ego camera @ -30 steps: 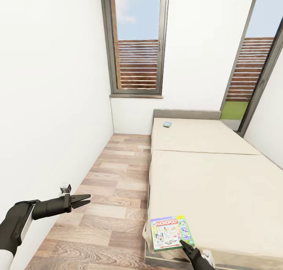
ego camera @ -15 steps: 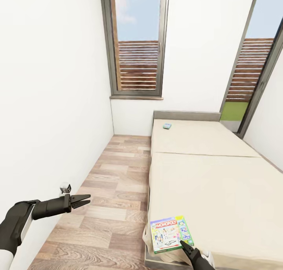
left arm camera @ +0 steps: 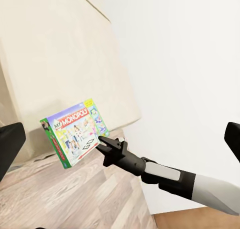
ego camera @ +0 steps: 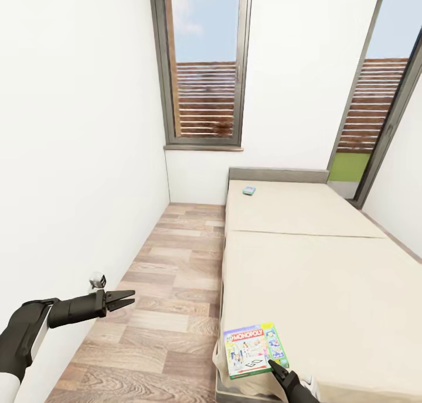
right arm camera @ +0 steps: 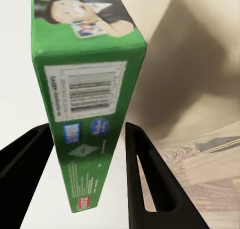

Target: Put all the toys in the child's room - the three board games (two on the bed and one on the table), the two jigsaw puzzles on the table, and the tennis ball on the table - inside the toy box on the table in the child's room.

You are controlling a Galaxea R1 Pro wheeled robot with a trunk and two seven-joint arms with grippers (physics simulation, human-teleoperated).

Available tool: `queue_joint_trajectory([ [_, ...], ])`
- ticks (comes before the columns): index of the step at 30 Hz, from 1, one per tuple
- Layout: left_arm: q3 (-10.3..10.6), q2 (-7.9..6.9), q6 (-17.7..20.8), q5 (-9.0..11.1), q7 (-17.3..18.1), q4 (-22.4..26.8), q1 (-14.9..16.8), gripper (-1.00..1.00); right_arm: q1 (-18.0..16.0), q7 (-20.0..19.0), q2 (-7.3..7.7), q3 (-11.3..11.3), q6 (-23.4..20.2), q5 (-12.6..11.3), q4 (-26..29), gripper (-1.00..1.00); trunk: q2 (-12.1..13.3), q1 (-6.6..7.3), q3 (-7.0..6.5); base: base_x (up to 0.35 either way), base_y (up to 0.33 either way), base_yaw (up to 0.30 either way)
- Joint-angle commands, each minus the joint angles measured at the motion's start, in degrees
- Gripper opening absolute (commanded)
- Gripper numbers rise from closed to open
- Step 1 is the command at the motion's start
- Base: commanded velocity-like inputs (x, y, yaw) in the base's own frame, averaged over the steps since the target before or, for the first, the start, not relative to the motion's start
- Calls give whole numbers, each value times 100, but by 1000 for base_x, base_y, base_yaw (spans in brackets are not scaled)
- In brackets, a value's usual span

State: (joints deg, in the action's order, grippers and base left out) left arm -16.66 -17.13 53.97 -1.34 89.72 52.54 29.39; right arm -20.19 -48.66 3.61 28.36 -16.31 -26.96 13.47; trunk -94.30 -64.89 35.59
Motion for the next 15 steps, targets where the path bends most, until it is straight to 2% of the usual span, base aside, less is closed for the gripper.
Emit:
queue_joint_trajectory([
  [1,-3,0,61,-16,28,2,2,100,-3,-11,2,4,-49,-43,-3,-100,39,23,-13,0,0,0],
  [7,-3,0,61,-17,28,2,5,100,-3,-7,0,-4,-62,-34,-2,-100,280,155,-121,0,0,0],
  [15,-2,0,61,-16,28,2,4,100,-3,-11,-91,9,-50,-12,2,-100,600,331,-264,0,0,0],
])
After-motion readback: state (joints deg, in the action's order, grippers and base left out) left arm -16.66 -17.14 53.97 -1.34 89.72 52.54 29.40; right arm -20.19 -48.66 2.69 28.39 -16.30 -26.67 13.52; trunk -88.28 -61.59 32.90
